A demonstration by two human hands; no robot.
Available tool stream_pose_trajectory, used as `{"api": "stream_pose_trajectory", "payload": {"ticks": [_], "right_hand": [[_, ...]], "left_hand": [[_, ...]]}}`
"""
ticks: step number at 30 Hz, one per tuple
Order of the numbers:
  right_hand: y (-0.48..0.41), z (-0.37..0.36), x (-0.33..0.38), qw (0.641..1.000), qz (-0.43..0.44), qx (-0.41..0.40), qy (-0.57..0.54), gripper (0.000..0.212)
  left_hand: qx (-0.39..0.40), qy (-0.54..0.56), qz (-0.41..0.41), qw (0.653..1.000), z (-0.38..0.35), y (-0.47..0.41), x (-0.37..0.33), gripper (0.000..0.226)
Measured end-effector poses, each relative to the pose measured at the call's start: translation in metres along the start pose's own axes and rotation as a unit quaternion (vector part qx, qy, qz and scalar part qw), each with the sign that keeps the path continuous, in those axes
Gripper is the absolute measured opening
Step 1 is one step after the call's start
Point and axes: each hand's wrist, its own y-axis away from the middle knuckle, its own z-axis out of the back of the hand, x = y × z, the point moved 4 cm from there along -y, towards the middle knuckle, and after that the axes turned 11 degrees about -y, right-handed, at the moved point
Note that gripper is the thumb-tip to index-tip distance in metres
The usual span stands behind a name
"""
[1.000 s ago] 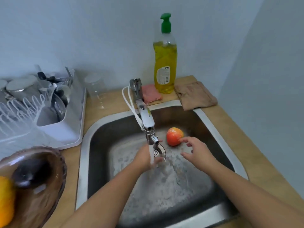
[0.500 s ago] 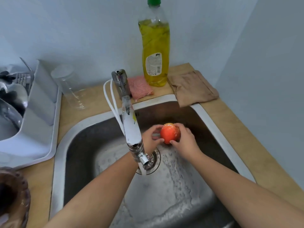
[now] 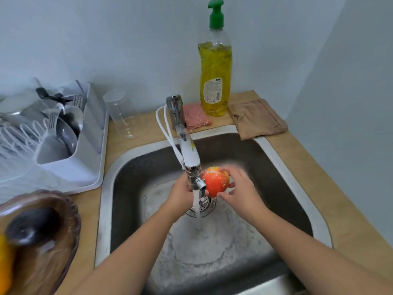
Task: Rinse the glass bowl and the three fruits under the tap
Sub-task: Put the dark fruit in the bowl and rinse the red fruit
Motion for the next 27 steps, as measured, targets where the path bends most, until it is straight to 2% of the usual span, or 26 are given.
{"api": "stream_pose_trajectory", "payload": {"ticks": [3,7,14,18,22,25,27], "right_hand": [[0.017,-0.01,0.007,0.999,0.039,0.029,-0.011,0.063],[0.034,-0.017,0.014,0.997,0.05,0.063,-0.013,0.065],[0.053,-0.031,0.02,0.993,0.06,0.1,-0.022,0.063],[0.059,-0.035,0.015,0.991,0.062,0.107,-0.046,0.05],[0.057,-0.037,0.006,0.988,-0.022,0.107,-0.111,0.037],[0.062,-0.045,0.008,0.952,-0.124,0.138,-0.244,0.029],[0.064,-0.048,0.013,0.936,-0.155,0.129,-0.287,0.026]], "left_hand": [[-0.003,0.028,0.028,0.999,0.007,0.027,0.012,0.053],[0.017,0.023,0.029,0.999,0.008,0.056,0.012,0.059],[0.0,0.044,0.083,0.996,0.004,0.08,0.017,0.052],[0.002,0.052,0.098,0.994,0.005,0.087,0.019,0.051],[-0.024,0.072,0.065,0.995,0.007,0.094,0.015,0.053],[-0.053,0.021,0.017,0.998,0.009,0.096,0.01,0.063],[-0.045,-0.014,-0.007,0.999,0.008,0.097,0.006,0.067]]}}
